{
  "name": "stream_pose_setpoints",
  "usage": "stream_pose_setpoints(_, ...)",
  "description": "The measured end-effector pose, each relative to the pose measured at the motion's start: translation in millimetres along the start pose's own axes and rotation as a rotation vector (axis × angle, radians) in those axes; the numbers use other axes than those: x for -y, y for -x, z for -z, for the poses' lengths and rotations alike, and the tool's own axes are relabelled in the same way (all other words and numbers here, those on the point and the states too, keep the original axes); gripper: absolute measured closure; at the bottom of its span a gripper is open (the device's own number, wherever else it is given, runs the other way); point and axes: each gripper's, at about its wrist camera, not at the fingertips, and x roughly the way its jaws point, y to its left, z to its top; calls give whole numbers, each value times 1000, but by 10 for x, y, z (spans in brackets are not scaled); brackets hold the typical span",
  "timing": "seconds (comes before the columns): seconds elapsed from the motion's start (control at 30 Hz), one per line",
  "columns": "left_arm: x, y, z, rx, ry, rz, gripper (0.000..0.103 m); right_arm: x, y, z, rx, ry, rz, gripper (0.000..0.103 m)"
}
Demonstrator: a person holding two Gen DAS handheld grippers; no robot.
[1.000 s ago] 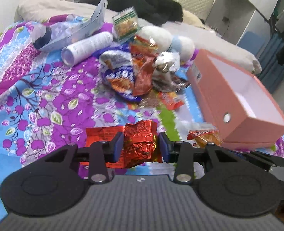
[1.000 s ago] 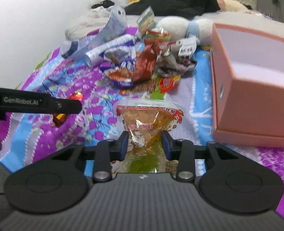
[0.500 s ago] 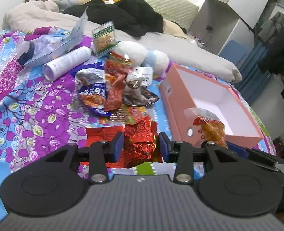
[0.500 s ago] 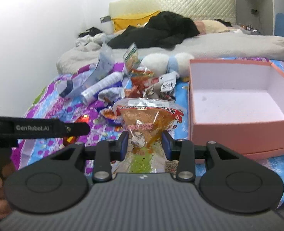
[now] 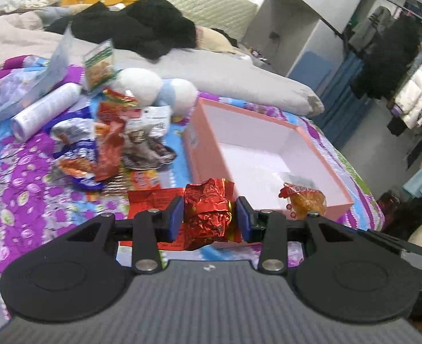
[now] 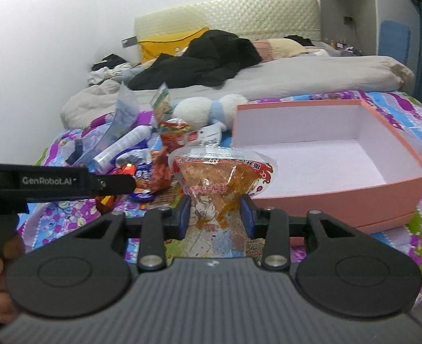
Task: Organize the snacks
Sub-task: 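Carry both held packets over the pink box and release them inside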
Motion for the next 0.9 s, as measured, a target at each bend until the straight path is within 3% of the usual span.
stream_pose_setpoints(0.37, 479, -520, -452, -28, -43, 57, 58, 485, -144, -439, 10, -20, 47, 63)
stream_pose_setpoints(0.67, 619, -1275, -830, -76, -52, 64, 58, 884, -736, -815, -8, -21, 62, 63)
stream_pose_setpoints(0.9, 622, -1912, -915, -139, -52, 57, 58, 1160, -1308, -837, -91, -43, 66, 63)
